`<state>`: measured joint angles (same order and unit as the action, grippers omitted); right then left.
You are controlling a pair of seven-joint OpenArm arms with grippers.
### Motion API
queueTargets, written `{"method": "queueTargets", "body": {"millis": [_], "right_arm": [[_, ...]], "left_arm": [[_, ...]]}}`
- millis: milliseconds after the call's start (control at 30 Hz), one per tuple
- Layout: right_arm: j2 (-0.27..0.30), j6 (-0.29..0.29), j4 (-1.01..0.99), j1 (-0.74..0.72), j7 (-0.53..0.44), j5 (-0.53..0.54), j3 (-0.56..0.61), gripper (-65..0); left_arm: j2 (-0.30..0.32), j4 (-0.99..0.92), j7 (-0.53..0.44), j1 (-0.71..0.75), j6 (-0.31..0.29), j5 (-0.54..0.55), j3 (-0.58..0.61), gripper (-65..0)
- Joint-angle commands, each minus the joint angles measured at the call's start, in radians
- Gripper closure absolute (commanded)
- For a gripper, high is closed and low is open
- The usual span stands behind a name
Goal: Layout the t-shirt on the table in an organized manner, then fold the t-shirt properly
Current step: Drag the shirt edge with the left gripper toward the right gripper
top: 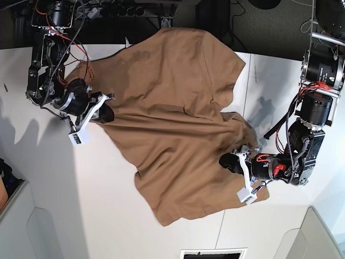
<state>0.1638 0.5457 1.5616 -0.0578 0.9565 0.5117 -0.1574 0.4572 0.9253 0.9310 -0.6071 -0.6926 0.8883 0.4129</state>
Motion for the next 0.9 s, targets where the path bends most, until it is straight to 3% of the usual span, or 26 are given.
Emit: {"method": "queueTargets", "body": {"millis": [0, 167, 433, 633, 867], "right_arm": [[0.002, 0.001, 0.015, -0.01, -0.007, 0.036, 0.02, 0.0], [0.0, 0.002, 0.016, 0.035, 0.013, 0.123, 0.159, 0.0], [-0.066, 0.021, 0.019, 0.067, 0.013, 0.108, 0.343, 0.0], [-0.093, 0.019, 0.047, 0.061, -0.031, 0.051, 0.343, 0.0], [-0.092, 0.008, 0.122, 0.055, -0.036, 0.011, 0.202, 0.0]], "left_arm": [[0.009, 0.015, 0.004, -0.032, -0.006, 0.031, -0.008, -23.9], [0.009, 0.015, 0.061, -0.024, -0.006, 0.065, -0.008, -23.9], [0.008, 0.015, 0.053, -0.024, -0.006, 0.092, -0.008, -23.9], [0.019, 0.017, 0.054, -0.036, -0.006, 0.098, -0.008, -23.9], [0.08, 0.142, 0.158, -0.037, -0.006, 0.266, -0.008, -23.9]]}}
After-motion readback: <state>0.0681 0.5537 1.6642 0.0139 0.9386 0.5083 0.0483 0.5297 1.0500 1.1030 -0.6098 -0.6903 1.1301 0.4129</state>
